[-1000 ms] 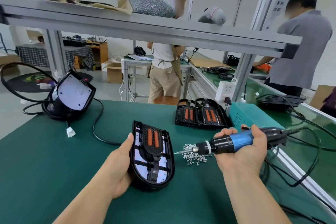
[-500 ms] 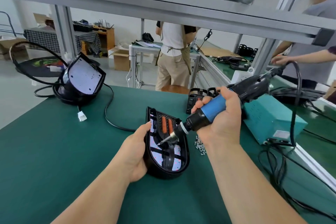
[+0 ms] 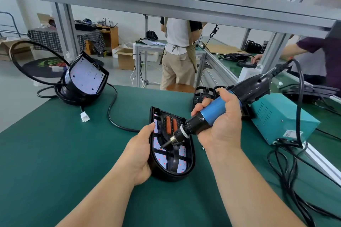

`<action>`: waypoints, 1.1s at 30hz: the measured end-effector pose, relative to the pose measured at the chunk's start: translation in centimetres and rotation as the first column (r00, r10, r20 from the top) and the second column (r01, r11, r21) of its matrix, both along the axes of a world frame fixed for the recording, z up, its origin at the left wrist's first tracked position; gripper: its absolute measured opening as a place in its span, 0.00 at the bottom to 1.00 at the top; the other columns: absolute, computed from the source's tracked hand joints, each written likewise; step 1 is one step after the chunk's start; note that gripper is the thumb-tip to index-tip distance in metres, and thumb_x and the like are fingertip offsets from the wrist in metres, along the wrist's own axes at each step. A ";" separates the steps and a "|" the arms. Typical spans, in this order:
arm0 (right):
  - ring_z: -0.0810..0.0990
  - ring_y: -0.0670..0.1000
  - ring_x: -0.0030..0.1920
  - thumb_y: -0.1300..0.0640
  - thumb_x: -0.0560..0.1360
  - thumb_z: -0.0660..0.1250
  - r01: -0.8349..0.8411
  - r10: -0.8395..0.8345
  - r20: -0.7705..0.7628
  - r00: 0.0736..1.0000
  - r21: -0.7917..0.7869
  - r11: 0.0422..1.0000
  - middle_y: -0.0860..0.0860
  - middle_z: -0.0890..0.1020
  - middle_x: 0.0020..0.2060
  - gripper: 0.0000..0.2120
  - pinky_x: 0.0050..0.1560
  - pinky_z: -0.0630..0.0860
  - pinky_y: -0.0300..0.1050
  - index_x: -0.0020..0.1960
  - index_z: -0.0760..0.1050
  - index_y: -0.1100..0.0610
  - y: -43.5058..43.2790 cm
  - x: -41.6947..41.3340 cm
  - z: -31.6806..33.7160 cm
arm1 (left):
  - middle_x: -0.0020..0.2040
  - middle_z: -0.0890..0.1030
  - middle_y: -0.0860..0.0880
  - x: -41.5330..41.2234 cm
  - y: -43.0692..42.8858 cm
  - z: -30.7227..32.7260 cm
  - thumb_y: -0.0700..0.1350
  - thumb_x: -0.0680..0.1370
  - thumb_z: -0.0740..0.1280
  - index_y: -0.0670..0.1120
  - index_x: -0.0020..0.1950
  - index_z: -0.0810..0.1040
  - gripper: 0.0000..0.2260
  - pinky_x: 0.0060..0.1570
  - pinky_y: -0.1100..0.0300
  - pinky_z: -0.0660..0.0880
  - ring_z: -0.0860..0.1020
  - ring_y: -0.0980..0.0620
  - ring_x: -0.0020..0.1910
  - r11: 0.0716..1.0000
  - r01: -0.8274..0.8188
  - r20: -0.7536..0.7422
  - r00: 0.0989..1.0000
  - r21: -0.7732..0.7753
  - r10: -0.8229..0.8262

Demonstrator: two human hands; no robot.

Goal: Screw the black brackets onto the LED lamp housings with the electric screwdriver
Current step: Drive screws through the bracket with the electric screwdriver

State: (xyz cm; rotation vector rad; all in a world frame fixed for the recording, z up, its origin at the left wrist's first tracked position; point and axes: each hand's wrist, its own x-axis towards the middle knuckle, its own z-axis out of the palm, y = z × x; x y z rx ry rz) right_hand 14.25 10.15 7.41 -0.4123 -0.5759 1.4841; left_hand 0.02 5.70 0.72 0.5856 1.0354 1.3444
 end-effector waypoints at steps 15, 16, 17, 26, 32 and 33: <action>0.72 0.53 0.25 0.56 0.69 0.71 -0.117 -0.024 0.369 0.929 0.356 0.927 0.54 0.72 0.26 0.06 0.29 0.72 0.43 0.36 0.75 0.51 -0.9 -3.5 2.3 | 0.52 0.85 0.37 0.2 -0.5 0.4 0.52 0.82 0.60 0.40 0.53 0.85 0.19 0.39 0.49 0.83 0.85 0.38 0.48 0.999 -0.026 0.067 0.997 -0.025 0.027; 0.72 0.53 0.25 0.56 0.69 0.70 -0.104 -0.034 0.368 0.929 0.350 0.931 0.54 0.72 0.26 0.05 0.29 0.72 0.43 0.38 0.74 0.53 -0.9 -3.5 2.2 | 0.52 0.85 0.37 0.2 -0.6 0.5 0.52 0.83 0.60 0.40 0.55 0.84 0.19 0.39 0.49 0.83 0.85 0.38 0.49 0.999 -0.023 0.078 0.997 -0.030 0.025; 0.72 0.53 0.25 0.56 0.69 0.71 -0.093 -0.039 0.366 0.930 0.337 0.937 0.54 0.72 0.26 0.07 0.29 0.72 0.43 0.40 0.73 0.55 -0.9 -3.4 2.1 | 0.53 0.85 0.37 0.2 -0.6 0.5 0.52 0.83 0.59 0.40 0.57 0.83 0.19 0.40 0.49 0.83 0.85 0.38 0.49 0.999 -0.023 0.085 0.996 -0.033 0.025; 0.72 0.54 0.25 0.55 0.69 0.71 -0.048 -0.043 0.333 0.942 0.259 0.965 0.54 0.73 0.27 0.09 0.29 0.71 0.43 0.44 0.72 0.55 -0.7 -3.1 1.9 | 0.53 0.85 0.38 0.3 -0.5 0.6 0.52 0.84 0.58 0.40 0.61 0.81 0.19 0.45 0.50 0.81 0.85 0.39 0.50 0.999 -0.023 0.087 0.996 -0.045 0.027; 0.72 0.54 0.26 0.55 0.69 0.71 -0.067 -0.023 0.314 0.949 0.274 0.959 0.54 0.72 0.28 0.07 0.30 0.72 0.44 0.34 0.77 0.47 -0.7 -2.9 1.8 | 0.53 0.85 0.38 0.3 -0.5 0.6 0.52 0.84 0.59 0.40 0.61 0.81 0.19 0.42 0.50 0.82 0.85 0.39 0.50 0.999 -0.018 0.098 0.995 -0.046 0.022; 0.72 0.54 0.26 0.55 0.69 0.71 -0.067 -0.023 0.312 0.950 0.275 0.959 0.54 0.72 0.28 0.08 0.30 0.72 0.44 0.34 0.77 0.46 -0.7 -2.9 1.8 | 0.53 0.85 0.38 0.3 -0.5 0.6 0.52 0.84 0.59 0.40 0.60 0.81 0.19 0.40 0.50 0.82 0.85 0.39 0.50 0.999 -0.020 0.099 0.995 -0.046 0.024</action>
